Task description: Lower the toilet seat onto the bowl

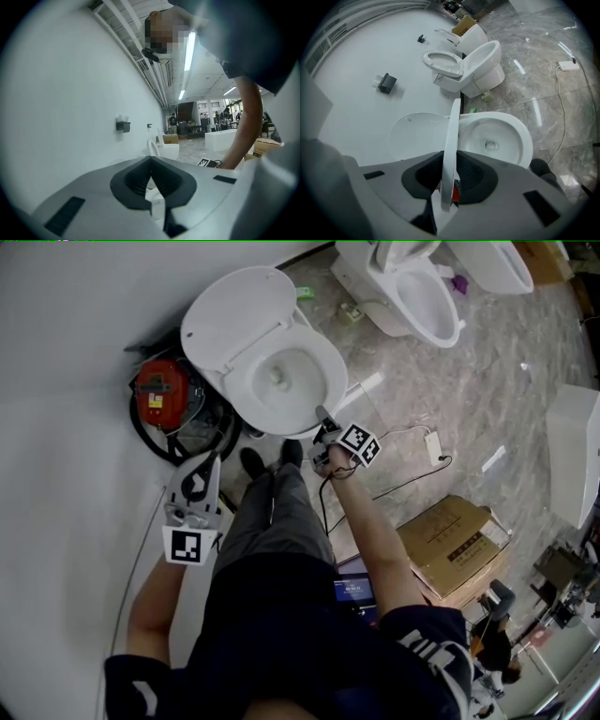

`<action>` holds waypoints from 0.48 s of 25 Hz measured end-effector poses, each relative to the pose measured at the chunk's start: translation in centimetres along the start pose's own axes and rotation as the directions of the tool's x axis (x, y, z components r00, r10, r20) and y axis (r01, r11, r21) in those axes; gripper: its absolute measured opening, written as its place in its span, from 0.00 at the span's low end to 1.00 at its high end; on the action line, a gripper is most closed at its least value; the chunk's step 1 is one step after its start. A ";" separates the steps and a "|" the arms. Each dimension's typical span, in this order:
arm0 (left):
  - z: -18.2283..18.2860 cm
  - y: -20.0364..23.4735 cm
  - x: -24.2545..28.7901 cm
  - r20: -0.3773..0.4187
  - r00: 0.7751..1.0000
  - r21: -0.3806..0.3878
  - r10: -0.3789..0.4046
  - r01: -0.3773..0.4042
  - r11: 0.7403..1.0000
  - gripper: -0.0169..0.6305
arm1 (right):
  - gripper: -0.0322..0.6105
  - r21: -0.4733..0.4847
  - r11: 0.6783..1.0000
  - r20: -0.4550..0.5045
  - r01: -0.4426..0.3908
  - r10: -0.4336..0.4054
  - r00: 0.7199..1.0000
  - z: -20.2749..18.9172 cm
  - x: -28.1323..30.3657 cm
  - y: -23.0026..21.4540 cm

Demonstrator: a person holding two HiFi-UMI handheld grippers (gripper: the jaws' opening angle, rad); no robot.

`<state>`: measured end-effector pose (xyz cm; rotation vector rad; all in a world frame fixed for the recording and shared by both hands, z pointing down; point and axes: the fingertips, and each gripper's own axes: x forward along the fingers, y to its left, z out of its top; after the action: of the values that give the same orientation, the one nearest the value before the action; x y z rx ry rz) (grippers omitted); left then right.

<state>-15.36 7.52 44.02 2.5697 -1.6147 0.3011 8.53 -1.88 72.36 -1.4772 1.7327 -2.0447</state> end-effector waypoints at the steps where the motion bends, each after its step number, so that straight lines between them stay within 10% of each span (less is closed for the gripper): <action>1: 0.0 0.0 0.1 0.004 1.000 0.000 -0.001 0.001 1.000 0.06 | 0.20 0.001 1.000 -0.001 0.005 -0.005 1.000 0.0 0.0 -0.4; 12: -1.3 -1.1 0.9 -0.022 0.999 0.013 -0.025 0.025 1.000 0.06 | 0.17 0.008 0.999 -0.011 0.049 -0.048 0.999 -0.2 0.6 -5.1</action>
<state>-14.17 7.43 45.56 2.5853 -1.5771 0.3383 10.59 -0.30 76.78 -1.5231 1.7067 -2.0848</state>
